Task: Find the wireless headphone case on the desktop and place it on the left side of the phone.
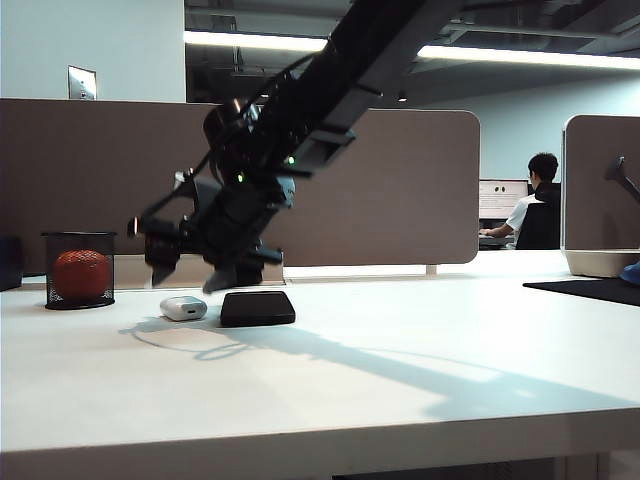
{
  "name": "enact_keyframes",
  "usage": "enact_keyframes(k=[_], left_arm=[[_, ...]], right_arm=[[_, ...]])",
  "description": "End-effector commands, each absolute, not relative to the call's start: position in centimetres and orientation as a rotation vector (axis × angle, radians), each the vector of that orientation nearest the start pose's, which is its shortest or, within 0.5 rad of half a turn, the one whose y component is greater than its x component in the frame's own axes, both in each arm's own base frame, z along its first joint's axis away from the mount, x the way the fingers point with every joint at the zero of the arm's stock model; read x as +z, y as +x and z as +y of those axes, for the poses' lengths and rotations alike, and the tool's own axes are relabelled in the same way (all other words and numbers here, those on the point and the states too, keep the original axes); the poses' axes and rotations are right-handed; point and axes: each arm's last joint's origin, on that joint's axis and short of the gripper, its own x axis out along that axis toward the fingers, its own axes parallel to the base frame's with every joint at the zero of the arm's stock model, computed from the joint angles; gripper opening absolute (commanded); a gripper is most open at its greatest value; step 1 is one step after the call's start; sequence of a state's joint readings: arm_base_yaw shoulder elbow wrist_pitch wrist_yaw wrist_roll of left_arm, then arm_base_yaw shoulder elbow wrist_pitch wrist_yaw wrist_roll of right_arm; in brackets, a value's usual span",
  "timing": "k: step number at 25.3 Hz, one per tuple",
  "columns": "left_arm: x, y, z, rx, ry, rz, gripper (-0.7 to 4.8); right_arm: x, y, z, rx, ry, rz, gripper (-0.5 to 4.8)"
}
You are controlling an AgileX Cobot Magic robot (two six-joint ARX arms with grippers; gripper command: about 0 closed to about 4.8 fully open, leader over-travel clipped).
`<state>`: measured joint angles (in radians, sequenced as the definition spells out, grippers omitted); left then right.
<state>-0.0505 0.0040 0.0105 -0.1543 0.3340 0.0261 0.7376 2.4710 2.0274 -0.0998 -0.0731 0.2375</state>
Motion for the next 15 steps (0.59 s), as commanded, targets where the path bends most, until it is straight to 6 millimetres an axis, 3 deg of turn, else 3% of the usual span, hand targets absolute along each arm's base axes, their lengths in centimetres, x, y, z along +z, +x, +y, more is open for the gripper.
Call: enact_keyframes(k=[1,5,10,13,15], left_arm=[[15.3,9.4,-1.4,-0.392,0.005,0.137,-0.06],[15.3,9.4,-1.4,-0.391,0.005,0.137,-0.06],[15.3,9.4,-1.4,-0.392,0.005,0.137,-0.06],[15.3,9.4,-1.4,-0.391,0.005,0.137,-0.06],[15.3,9.4,-1.4,-0.391,0.005,0.137,-0.06]], right_arm=[[19.1,41.3,37.9,0.732,0.051,0.571,3.46],[21.5,41.8,37.6,0.733,0.012,0.559,3.44],[24.6,42.6,36.6,0.717,0.006,0.538,2.9],[28.1,43.1,34.4,0.687,0.013,0.521,1.88],[29.6,43.2,33.1,0.677,-0.008,0.504,1.48]])
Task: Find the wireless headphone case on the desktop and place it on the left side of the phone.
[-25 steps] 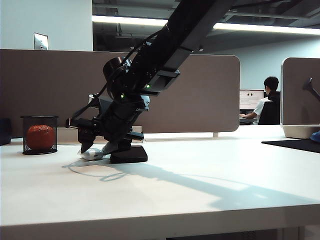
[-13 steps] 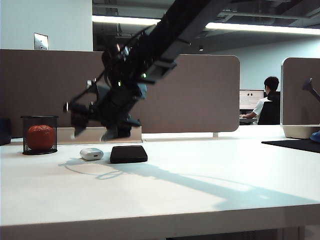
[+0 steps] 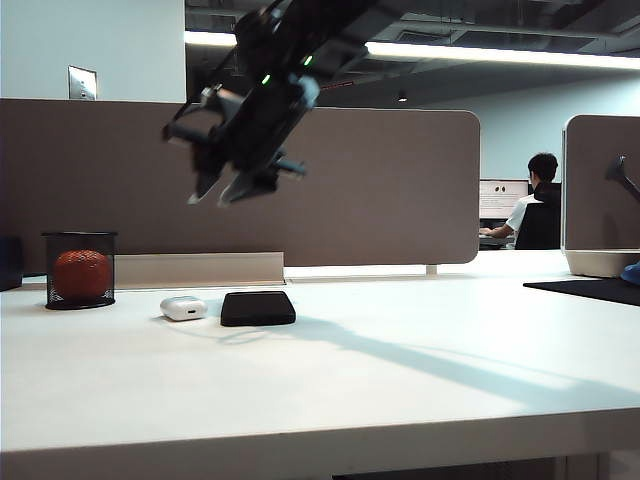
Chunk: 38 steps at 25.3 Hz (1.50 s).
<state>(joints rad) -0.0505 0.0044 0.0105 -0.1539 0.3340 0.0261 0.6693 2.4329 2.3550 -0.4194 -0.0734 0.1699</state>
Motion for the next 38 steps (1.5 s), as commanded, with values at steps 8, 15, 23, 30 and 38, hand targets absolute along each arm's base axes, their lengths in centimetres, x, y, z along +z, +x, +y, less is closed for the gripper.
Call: enact_keyframes(k=[8,15,23,30,38], left_arm=[[15.3,9.4,-1.4,-0.391,0.005,0.137,-0.05],[15.3,9.4,-1.4,-0.391,0.005,0.137,-0.05],[15.3,9.4,-1.4,-0.391,0.005,0.137,-0.06],[15.3,9.4,-1.4,-0.39,0.005,0.136,-0.06],[15.4,9.4,-1.4,-0.387,0.006,0.13,-0.05]], right_arm=[[34.5,42.8,27.3,0.609,-0.088,0.54,-0.05],[39.0,41.9,22.3,0.544,-0.074,0.506,-0.05],[41.0,40.6,17.5,0.468,-0.016,0.547,-0.05],[40.2,37.7,12.5,0.376,0.006,0.596,-0.05],[40.8,31.9,7.2,0.287,0.021,0.561,-0.05]])
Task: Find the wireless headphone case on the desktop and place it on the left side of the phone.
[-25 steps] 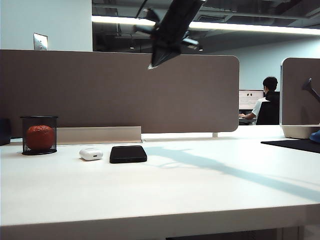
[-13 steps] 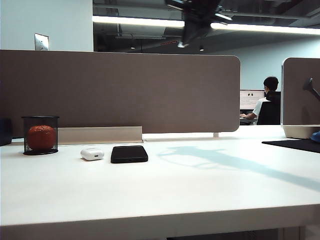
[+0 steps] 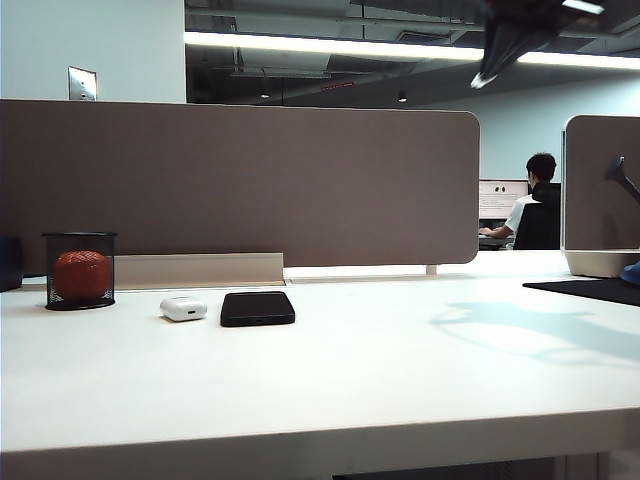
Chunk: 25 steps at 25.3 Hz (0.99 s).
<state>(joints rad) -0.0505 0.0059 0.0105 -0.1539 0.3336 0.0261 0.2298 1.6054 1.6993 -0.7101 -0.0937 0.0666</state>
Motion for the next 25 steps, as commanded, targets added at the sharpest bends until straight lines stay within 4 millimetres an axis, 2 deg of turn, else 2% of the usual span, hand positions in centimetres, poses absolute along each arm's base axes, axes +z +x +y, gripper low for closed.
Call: enact_keyframes(k=[1,8,9,10,14,23,25], left_arm=[[15.4,9.4,-1.4,-0.387,0.007,0.128,-0.06],[15.5,9.4,-1.4,-0.386,0.008,0.121,-0.05],[15.5,9.4,-1.4,-0.383,0.008,0.121,-0.06],[15.5,9.4,-1.4,-0.383,0.008,0.121,-0.06],[15.5,9.4,-1.4,-0.383,0.008,0.121,-0.06],[15.5,9.5,-1.1,-0.277,0.016,0.115,-0.05],[15.7,9.6,-1.1,-0.27,0.018,0.093,-0.05]], right_arm=[[41.0,31.4,7.0,0.285,0.021,0.554,-0.05],[42.0,26.6,5.1,0.255,0.029,0.499,-0.05],[41.8,24.9,4.4,0.231,0.029,0.49,-0.05],[41.5,23.5,3.7,0.21,0.031,0.483,-0.05],[40.1,20.3,2.3,0.165,0.043,0.474,-0.05],[36.2,13.8,1.2,0.095,0.039,0.406,-0.06],[34.8,11.6,0.6,0.049,0.097,0.344,-0.05]])
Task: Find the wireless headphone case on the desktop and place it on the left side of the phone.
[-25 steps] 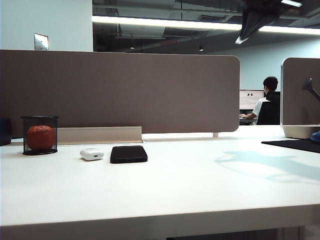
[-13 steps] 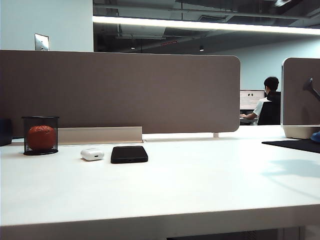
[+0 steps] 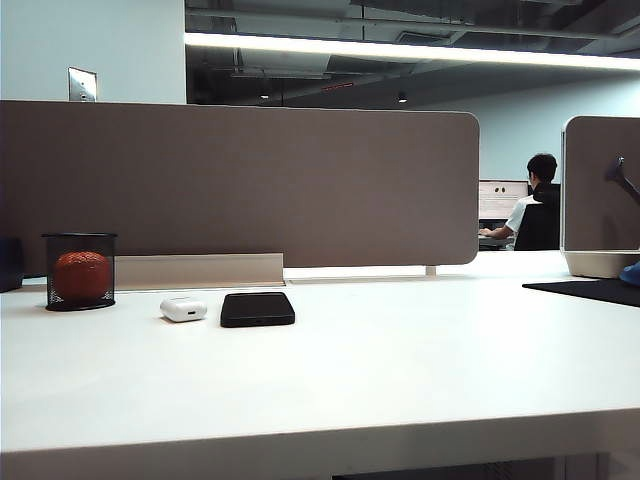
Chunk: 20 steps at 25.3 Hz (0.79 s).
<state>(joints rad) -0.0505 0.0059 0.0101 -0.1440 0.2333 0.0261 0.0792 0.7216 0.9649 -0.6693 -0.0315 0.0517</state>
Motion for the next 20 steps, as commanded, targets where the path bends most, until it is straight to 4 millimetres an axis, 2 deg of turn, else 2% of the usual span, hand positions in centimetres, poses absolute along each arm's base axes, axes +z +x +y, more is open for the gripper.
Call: enact_keyframes(k=[1,7,20], left_arm=[[15.8,9.6,-1.1,-0.271,0.018,0.092,-0.05],[15.8,9.6,-1.1,-0.271,0.018,0.085,-0.05],[16.5,9.6,-1.1,-0.273,0.024,0.016,-0.06]], right_arm=[[34.5,11.1,0.5,0.043,0.113,0.333,-0.05],[32.1,9.0,0.1,0.079,0.123,0.278,-0.05],[27.8,8.1,0.4,0.169,0.171,0.127,-0.06]])
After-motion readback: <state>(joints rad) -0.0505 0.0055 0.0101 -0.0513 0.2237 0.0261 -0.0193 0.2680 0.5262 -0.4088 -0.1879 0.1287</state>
